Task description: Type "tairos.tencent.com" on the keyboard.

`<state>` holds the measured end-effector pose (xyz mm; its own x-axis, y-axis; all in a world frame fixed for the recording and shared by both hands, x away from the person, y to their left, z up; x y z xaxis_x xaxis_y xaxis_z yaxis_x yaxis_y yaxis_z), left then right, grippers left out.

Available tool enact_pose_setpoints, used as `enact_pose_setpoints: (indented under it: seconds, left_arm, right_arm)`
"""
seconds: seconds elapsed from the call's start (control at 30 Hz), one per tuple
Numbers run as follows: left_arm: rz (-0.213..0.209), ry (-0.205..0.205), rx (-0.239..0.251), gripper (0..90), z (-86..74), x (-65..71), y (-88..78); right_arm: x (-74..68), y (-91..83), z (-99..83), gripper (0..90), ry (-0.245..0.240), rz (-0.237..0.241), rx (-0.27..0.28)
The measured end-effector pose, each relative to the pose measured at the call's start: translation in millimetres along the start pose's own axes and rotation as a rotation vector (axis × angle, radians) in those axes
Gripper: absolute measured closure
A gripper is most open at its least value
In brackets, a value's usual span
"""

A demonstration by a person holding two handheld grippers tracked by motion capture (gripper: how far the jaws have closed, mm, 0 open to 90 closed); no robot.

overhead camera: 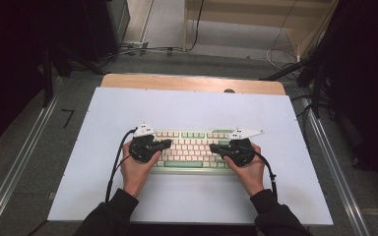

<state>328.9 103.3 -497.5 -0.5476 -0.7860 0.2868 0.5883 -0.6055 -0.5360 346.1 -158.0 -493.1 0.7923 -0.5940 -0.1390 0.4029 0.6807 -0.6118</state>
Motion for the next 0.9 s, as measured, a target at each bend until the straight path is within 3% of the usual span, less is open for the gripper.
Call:
enact_pose_setpoints:
  seconds: [0.47, 0.9]
  left_arm:
    - [0.045, -0.01, -0.033, 90.0, -12.9, -16.6, -11.9]
    - [0.064, -0.011, -0.049, 90.0, -19.3, -22.3, -17.6]
  right_arm:
    - [-0.2, -0.9, 0.2, 87.6, 0.001, 0.002, 0.001]
    - [0.1, -1.0, 0.1, 87.6, 0.002, 0.0, 0.002]
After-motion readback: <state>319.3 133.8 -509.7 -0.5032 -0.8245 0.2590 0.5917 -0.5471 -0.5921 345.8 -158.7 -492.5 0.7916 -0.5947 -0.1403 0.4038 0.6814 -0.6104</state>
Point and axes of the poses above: each handheld gripper's, and its own axes: y roughly forward along the jaws, z roughly out of its top, x roughly to its right, the point moved 4 cm from there along y, roughly forward along the jaws, and after that the axes turned 2 degrees about -y, right-handed, at the moved point
